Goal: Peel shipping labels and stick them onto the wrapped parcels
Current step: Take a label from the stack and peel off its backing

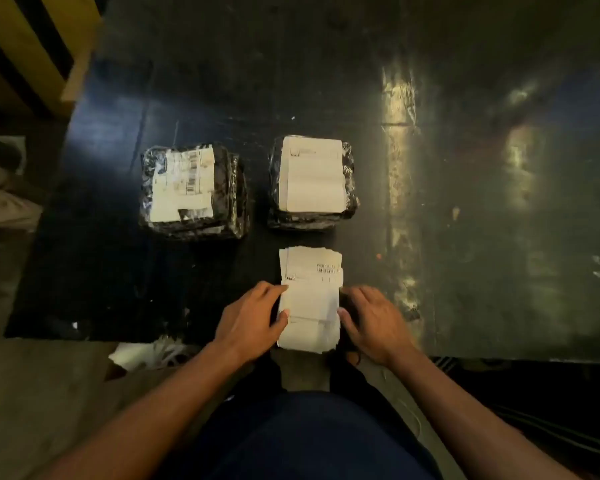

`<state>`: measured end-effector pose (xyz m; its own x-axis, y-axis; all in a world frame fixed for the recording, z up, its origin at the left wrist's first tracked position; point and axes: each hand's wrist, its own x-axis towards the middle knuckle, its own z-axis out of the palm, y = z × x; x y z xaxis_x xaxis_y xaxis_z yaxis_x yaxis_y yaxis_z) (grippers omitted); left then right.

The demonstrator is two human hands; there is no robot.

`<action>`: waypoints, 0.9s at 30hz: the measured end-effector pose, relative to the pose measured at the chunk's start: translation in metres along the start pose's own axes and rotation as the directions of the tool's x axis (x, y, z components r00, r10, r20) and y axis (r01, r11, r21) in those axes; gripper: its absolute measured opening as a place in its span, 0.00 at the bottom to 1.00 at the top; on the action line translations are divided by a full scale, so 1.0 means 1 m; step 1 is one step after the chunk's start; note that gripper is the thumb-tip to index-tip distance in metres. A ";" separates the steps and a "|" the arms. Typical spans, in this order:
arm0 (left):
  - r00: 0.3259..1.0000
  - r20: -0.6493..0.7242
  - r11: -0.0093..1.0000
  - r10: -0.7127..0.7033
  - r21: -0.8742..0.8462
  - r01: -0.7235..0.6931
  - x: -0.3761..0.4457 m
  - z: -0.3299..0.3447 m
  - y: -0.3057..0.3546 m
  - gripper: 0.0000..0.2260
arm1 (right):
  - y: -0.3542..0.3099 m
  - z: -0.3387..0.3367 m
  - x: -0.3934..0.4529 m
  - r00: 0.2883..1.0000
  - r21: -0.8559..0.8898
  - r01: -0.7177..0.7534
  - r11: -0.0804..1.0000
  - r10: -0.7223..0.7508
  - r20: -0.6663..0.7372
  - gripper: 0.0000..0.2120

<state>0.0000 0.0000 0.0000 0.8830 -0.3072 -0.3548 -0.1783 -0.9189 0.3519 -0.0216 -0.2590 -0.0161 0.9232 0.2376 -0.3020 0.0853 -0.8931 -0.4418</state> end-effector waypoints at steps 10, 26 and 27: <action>0.987 0.086 0.977 -0.133 -0.155 0.145 0.042 0.022 -0.006 0.25 | -0.010 0.025 0.056 0.858 0.514 -0.454 0.728 0.512 0.033 0.17; 0.986 0.096 0.972 -0.134 -0.183 0.150 0.046 0.030 -0.008 0.27 | 0.015 0.027 0.059 0.729 0.745 -0.552 0.376 0.651 0.211 0.16; 0.985 0.097 0.973 -0.141 -0.173 0.156 0.046 0.030 -0.007 0.27 | 0.018 0.028 0.058 0.731 0.748 -0.545 0.379 0.651 0.203 0.16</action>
<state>0.0288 -0.0152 -0.0447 0.8530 -0.1976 -0.4831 0.0391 -0.8988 0.4367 0.0233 -0.2506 -0.0650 0.6547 -0.3304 -0.6799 -0.7510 -0.1819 -0.6348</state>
